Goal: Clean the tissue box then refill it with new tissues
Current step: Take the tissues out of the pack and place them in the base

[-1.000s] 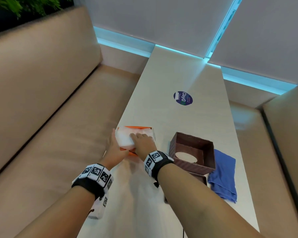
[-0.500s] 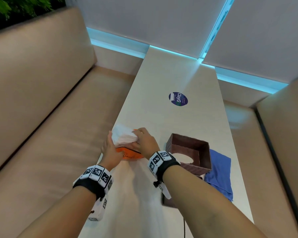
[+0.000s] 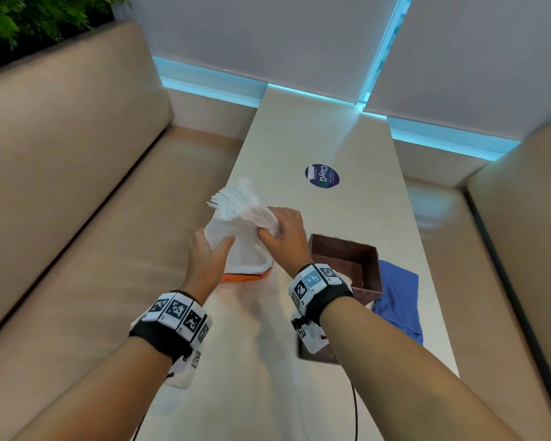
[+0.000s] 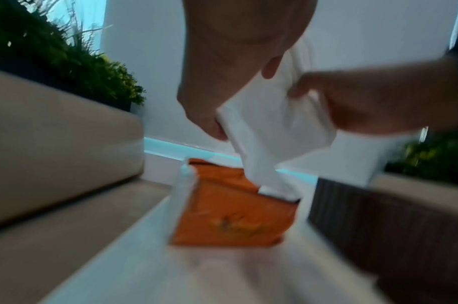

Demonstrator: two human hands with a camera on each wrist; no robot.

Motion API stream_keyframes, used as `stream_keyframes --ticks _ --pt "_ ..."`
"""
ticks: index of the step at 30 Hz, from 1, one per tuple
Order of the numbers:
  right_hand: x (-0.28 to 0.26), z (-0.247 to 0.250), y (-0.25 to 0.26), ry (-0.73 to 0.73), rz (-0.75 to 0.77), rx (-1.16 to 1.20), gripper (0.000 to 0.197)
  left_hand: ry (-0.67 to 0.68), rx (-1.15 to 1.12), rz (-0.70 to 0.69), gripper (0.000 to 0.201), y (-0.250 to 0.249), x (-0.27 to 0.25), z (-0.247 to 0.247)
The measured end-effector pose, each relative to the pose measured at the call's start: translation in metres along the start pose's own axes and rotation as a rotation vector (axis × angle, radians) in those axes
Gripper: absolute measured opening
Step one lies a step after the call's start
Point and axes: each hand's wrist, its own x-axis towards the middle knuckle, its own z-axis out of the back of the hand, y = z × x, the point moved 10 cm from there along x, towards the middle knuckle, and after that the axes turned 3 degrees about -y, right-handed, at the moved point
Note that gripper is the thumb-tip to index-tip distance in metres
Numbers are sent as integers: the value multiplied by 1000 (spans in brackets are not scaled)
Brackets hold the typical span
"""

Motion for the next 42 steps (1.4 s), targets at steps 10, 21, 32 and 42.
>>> stream_keyframes --ticks 10,21,32,42 --pt "-17 55 -2 -153 -36 32 23 205 -75 160 64 -6 -6 -34" --pt "-26 86 16 -246 183 -144 53 619 -546 303 33 -59 -35 -72" --pt "-57 80 15 -271 300 -351 47 654 -998 489 58 -71 -53 -90" --pt "-69 64 7 -8 286 -308 59 697 -653 363 12 -74 -68 -104"
